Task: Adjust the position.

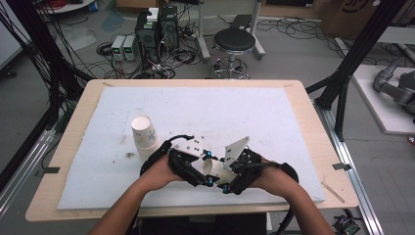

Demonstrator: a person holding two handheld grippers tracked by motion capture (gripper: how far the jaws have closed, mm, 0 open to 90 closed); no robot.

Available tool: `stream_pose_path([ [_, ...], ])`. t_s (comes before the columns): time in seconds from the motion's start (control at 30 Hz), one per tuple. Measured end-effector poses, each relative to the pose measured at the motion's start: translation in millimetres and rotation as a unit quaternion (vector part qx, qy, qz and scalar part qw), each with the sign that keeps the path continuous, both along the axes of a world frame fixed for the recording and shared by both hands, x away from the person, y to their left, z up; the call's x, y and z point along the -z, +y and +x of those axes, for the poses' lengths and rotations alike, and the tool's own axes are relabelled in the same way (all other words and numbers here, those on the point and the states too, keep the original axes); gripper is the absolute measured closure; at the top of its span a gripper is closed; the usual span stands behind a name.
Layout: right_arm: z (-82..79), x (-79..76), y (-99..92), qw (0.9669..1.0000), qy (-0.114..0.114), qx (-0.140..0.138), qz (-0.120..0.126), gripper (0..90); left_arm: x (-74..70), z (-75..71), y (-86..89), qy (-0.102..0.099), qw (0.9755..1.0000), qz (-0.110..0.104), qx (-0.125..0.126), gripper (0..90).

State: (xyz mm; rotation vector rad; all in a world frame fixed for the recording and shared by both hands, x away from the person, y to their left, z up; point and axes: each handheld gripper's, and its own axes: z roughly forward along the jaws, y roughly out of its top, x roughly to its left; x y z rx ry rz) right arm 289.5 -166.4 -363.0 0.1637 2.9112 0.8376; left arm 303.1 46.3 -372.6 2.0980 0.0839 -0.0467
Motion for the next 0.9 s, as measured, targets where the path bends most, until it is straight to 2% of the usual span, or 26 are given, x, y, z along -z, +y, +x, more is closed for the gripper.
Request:
stream_pose_path([
  [0.03, 0.2, -1.1, -3.8, 0.9998, 0.004, 0.011, 0.019, 18.1, 0.2, 0.3, 1.5, 0.002, 1.0, -0.008, -0.002, 36.8],
  [0.07, 0.2, -1.1, -3.8, 0.9998, 0.004, 0.011, 0.019, 18.1, 0.2, 0.3, 1.5, 0.002, 1.0, -0.008, -0.002, 36.8],
  [0.13, -1.0, -1.5, -10.0, 0.9984, 0.008, 0.02, 0.053, 18.0, 1.3, 0.4, 5.8, 0.007, 0.9997, -0.024, -0.007, 36.8],
  [0.17, -2.2, -0.7, -16.2, 0.9962, 0.012, 0.026, 0.083, 18.0, 3.2, 0.5, 9.1, 0.011, 0.9992, -0.036, -0.011, 36.8],
  [0.2, -2.2, -0.7, -16.2, 0.9962, 0.012, 0.026, 0.083, 18.0, 3.2, 0.5, 9.1, 0.011, 0.9992, -0.036, -0.011, 36.8],
  [0.3, -5.4, 2.2, -24.2, 0.9928, 0.001, 0.034, 0.115, 18.1, 6.6, 0.1, 13.2, 0.012, 0.9984, -0.052, -0.017, 36.8],
  [0.33, -8.2, 4.7, -29.8, 0.9895, -0.004, 0.032, 0.141, 18.0, 7.7, -0.7, 13.9, 0.014, 0.9979, -0.06, -0.021, 36.7],
  [0.37, -9.5, 6.1, -32.4, 0.9874, -0.008, 0.037, 0.153, 18.0, 9.6, -1.8, 16.2, 0.019, 0.9968, -0.075, -0.021, 36.7],
  [0.4, -10.7, 7.5, -34.8, 0.9853, -0.009, 0.042, 0.166, 18.0, 9.6, -1.8, 16.2, 0.019, 0.9968, -0.075, -0.021, 36.7],
  [0.47, -12.5, 10.4, -39.4, 0.981, -0.013, 0.049, 0.187, 18.1, 13.2, -3.5, 18.6, 0.018, 0.9948, -0.097, -0.026, 36.7],
  [0.53, -14.4, 13.6, -43.1, 0.9756, -0.005, 0.056, 0.212, 18.0, 14.5, -4.1, 19.2, 0.018, 0.994, -0.104, -0.028, 36.7],
  [0.57, -15.1, 15.3, -44.5, 0.974, -0.004, 0.058, 0.219, 18.1, 16.7, -5.2, 20.6, 0.017, 0.9927, -0.116, -0.03, 36.7],
  [0.6, -15.1, 15.3, -44.5, 0.974, -0.004, 0.058, 0.219, 18.1, 16.7, -5.2, 20.6, 0.017, 0.9927, -0.116, -0.03, 36.7],
  [0.63, -15.8, 18.7, -48.0, 0.9712, -0.009, 0.061, 0.23, 18.1, 17.5, -5.8, 20.9, 0.018, 0.992, -0.121, -0.032, 36.7],
  [0.67, -16.5, 20.0, -50.2, 0.9689, -0.007, 0.067, 0.238, 18.1, 17.2, -6.2, 22.1, 0.01, 0.9919, -0.123, -0.033, 36.7],
  [0.7, -16.5, 20.0, -50.2, 0.9689, -0.007, 0.067, 0.238, 18.1, 17.2, -6.2, 22.1, 0.01, 0.9919, -0.123, -0.033, 36.7],
  [0.73, -16.0, 21.9, -54.6, 0.9659, -0.006, 0.068, 0.25, 18.1, 16.7, -6.2, 22.9, 0.012, 0.9911, -0.129, -0.034, 36.7],
  [0.8, -15.9, 21.7, -55.5, 0.9655, -0.008, 0.071, 0.25, 18.1, 16.1, -5.7, 24.3, 0.01, 0.9903, -0.134, -0.034, 36.7],
  [0.9, -16.2, 21.0, -59.5, 0.9606, -0.008, 0.072, 0.268, 18.1, 16.5, -6.1, 25.5, 0.006, 0.9891, -0.142, -0.036, 36.6],
])
